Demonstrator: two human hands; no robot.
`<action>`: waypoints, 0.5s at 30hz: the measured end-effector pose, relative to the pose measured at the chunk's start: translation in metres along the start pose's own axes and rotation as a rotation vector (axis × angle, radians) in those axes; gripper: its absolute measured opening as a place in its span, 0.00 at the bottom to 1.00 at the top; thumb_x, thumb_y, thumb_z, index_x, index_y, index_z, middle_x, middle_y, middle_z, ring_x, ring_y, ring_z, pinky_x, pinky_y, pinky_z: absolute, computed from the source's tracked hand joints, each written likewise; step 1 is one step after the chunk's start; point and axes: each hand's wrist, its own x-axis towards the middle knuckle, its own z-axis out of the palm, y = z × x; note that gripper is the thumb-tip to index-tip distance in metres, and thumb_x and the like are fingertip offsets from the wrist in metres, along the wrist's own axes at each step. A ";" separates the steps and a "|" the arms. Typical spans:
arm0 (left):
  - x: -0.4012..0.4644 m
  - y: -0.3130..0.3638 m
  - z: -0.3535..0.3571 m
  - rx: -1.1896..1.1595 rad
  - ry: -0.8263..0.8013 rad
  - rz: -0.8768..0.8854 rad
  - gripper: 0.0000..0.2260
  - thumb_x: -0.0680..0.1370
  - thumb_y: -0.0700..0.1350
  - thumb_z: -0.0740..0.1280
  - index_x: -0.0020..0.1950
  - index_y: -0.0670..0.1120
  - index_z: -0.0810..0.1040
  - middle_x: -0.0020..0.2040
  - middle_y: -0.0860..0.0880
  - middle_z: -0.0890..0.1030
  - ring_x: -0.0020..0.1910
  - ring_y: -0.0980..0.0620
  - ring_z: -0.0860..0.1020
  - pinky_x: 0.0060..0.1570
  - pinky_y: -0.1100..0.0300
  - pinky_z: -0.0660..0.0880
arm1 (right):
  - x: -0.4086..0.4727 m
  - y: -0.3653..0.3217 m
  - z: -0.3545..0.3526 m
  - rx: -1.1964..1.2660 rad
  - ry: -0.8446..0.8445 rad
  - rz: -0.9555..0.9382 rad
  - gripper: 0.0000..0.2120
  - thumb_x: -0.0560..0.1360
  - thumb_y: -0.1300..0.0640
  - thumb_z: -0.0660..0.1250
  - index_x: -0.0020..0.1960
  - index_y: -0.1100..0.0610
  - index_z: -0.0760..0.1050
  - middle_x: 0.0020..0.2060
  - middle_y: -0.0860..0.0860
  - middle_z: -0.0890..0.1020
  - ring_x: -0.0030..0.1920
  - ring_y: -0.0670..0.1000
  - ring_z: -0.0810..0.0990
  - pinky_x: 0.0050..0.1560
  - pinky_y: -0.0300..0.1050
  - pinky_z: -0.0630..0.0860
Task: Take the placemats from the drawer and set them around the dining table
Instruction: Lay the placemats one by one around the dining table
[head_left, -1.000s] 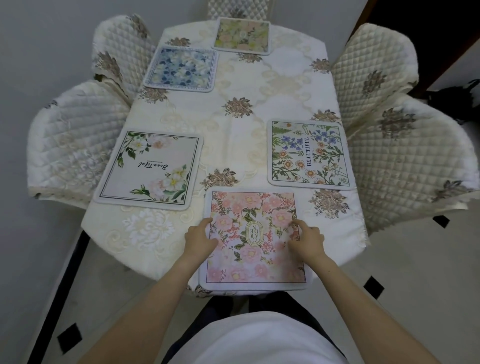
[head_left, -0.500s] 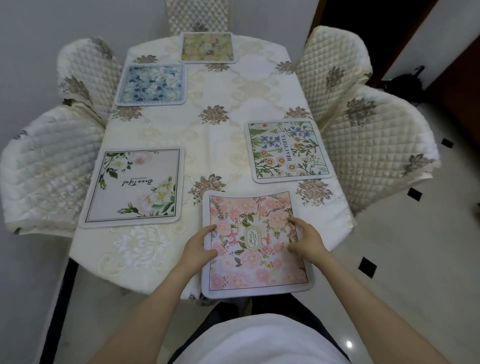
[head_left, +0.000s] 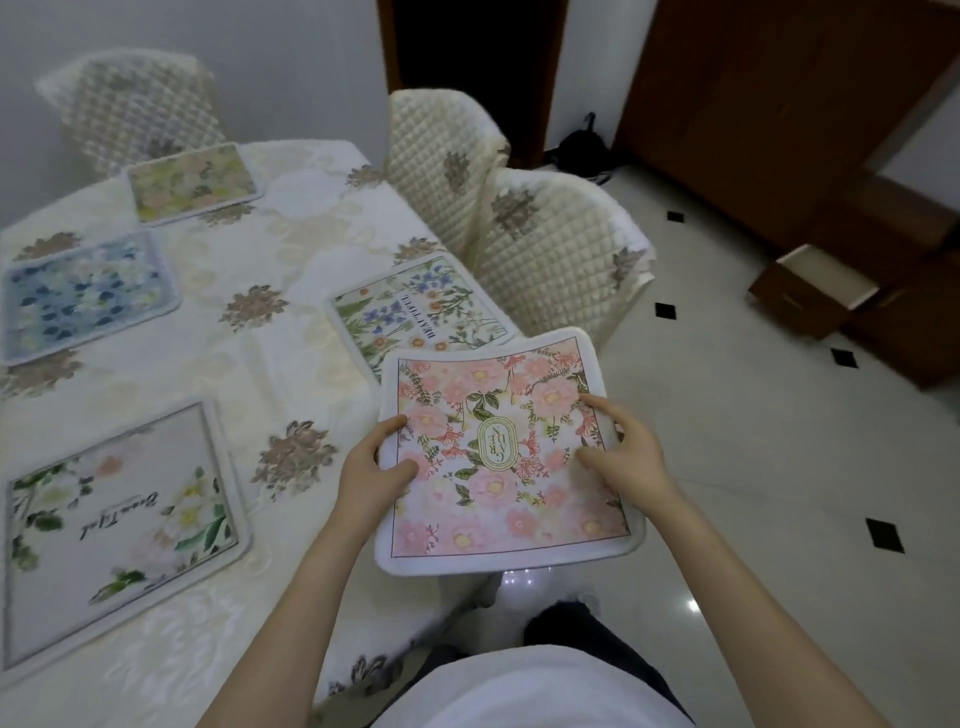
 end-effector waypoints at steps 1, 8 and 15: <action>0.004 0.009 0.008 0.009 -0.009 0.025 0.24 0.72 0.32 0.66 0.65 0.52 0.74 0.52 0.52 0.78 0.41 0.60 0.78 0.31 0.72 0.74 | 0.001 0.000 -0.012 0.025 0.023 -0.004 0.29 0.69 0.72 0.68 0.66 0.51 0.74 0.55 0.49 0.79 0.40 0.38 0.80 0.32 0.30 0.74; 0.029 0.074 0.103 0.034 -0.077 0.126 0.25 0.71 0.33 0.67 0.63 0.54 0.76 0.52 0.56 0.79 0.38 0.61 0.79 0.35 0.65 0.77 | 0.023 0.017 -0.111 0.117 0.178 -0.043 0.29 0.68 0.70 0.70 0.63 0.45 0.75 0.56 0.51 0.80 0.48 0.45 0.82 0.38 0.34 0.78; 0.049 0.138 0.247 0.002 -0.167 0.177 0.25 0.72 0.33 0.66 0.64 0.54 0.75 0.53 0.57 0.79 0.39 0.60 0.80 0.36 0.62 0.80 | 0.061 0.046 -0.247 0.131 0.287 -0.043 0.29 0.68 0.71 0.69 0.62 0.45 0.75 0.54 0.51 0.81 0.46 0.45 0.82 0.38 0.34 0.79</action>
